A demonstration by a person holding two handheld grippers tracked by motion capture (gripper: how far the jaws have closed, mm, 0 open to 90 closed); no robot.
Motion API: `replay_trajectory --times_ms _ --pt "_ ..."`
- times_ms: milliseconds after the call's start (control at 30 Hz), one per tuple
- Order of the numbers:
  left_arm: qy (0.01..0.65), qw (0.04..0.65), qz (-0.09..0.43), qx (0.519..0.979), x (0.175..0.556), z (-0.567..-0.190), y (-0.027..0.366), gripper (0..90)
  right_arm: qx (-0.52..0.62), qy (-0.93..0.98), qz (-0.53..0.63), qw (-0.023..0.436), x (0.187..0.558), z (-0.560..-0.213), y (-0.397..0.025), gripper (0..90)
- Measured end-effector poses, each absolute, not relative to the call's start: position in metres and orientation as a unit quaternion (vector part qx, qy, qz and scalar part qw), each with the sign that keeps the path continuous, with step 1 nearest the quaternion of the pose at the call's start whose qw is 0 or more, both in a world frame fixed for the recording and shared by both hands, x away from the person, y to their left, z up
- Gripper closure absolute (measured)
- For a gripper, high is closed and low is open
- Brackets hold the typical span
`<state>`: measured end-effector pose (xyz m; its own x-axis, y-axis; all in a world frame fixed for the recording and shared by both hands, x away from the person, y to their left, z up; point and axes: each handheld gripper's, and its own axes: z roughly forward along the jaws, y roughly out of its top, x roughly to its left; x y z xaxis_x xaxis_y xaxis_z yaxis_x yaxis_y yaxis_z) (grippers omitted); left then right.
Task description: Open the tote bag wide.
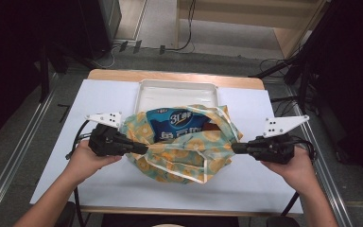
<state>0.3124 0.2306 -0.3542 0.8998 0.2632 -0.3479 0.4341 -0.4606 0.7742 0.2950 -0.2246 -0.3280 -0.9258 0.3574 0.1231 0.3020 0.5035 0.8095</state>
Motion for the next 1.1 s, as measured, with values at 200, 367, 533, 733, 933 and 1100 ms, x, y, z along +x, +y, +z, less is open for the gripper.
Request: replay_trajectory --times_ms 200,367,533,733,933,1100 --pt "0.214 0.476 -0.092 0.848 0.314 -0.365 0.231 89.6 0.202 0.865 0.46 0.021 0.298 -0.345 -0.223 90.0" --pt "0.219 0.471 -0.094 0.849 0.313 -0.375 0.229 89.6 0.21 0.867 0.451 0.015 0.301 -0.357 -0.223 90.0" --pt "0.225 0.472 -0.093 0.848 0.315 -0.383 0.232 89.8 0.212 0.869 0.448 0.01 0.301 -0.368 -0.22 90.0" --pt "0.236 0.467 -0.093 0.847 0.318 -0.393 0.238 90.0 0.211 0.869 0.449 0.002 0.304 -0.381 -0.214 90.0" --pt "0.243 0.454 -0.087 0.853 0.318 -0.398 0.24 89.4 0.212 0.882 0.42 0.007 0.305 -0.393 -0.202 90.0" --pt "0.24 0.477 -0.104 0.839 0.313 -0.39 0.248 76.0 0.211 0.867 0.451 -0.006 0.303 -0.388 -0.207 77.8"
